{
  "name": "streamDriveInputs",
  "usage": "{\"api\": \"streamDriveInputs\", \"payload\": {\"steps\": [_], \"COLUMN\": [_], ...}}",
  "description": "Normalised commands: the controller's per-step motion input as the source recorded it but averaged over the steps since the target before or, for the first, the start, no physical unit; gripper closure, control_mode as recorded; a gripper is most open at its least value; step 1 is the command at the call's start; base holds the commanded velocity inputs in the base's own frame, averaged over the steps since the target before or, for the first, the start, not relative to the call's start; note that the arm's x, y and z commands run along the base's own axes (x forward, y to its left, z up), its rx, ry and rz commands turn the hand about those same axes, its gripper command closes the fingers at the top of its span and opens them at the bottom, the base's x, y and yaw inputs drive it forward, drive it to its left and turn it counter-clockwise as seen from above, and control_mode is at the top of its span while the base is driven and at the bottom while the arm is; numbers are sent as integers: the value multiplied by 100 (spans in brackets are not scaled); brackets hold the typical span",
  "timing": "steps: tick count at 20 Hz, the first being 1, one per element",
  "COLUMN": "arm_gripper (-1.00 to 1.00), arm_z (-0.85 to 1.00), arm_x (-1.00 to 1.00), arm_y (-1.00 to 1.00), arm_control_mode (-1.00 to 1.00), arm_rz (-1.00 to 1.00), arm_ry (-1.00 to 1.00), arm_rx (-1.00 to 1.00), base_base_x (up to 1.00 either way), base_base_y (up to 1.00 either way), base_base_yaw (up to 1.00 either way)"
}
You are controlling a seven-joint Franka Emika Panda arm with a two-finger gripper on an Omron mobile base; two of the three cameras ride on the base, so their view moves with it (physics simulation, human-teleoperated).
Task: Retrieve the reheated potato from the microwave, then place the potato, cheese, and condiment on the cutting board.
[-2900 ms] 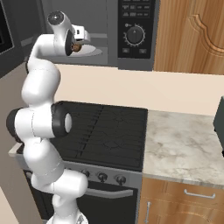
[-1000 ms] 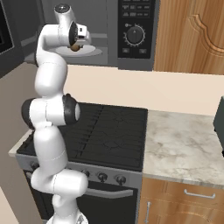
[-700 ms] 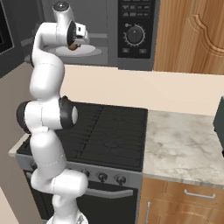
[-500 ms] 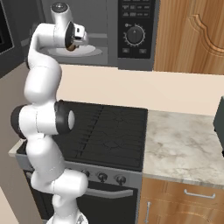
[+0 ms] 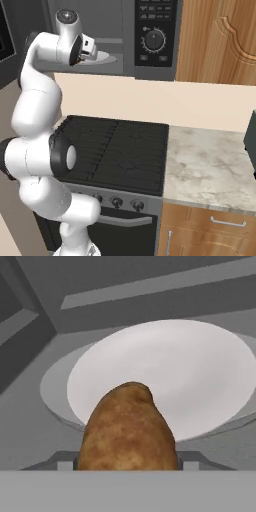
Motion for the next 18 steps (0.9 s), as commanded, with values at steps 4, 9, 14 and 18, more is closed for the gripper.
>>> {"api": "streamDriveInputs", "payload": {"steps": [4, 9, 14, 18], "arm_gripper": [100, 100, 100, 100], "arm_z": [28, 22, 6, -7], "arm_x": [-61, -66, -66, -65], "arm_y": [-8, -11, -18, -22], "arm_control_mode": [-100, -100, -100, -100], "arm_rz": [0, 1, 1, 0], "arm_ry": [0, 0, 7, 5], "arm_rx": [13, 7, 2, 0], "base_base_x": [0, 0, 0, 0], "base_base_y": [0, 0, 0, 0], "base_base_yaw": [0, 0, 0, 0]}}
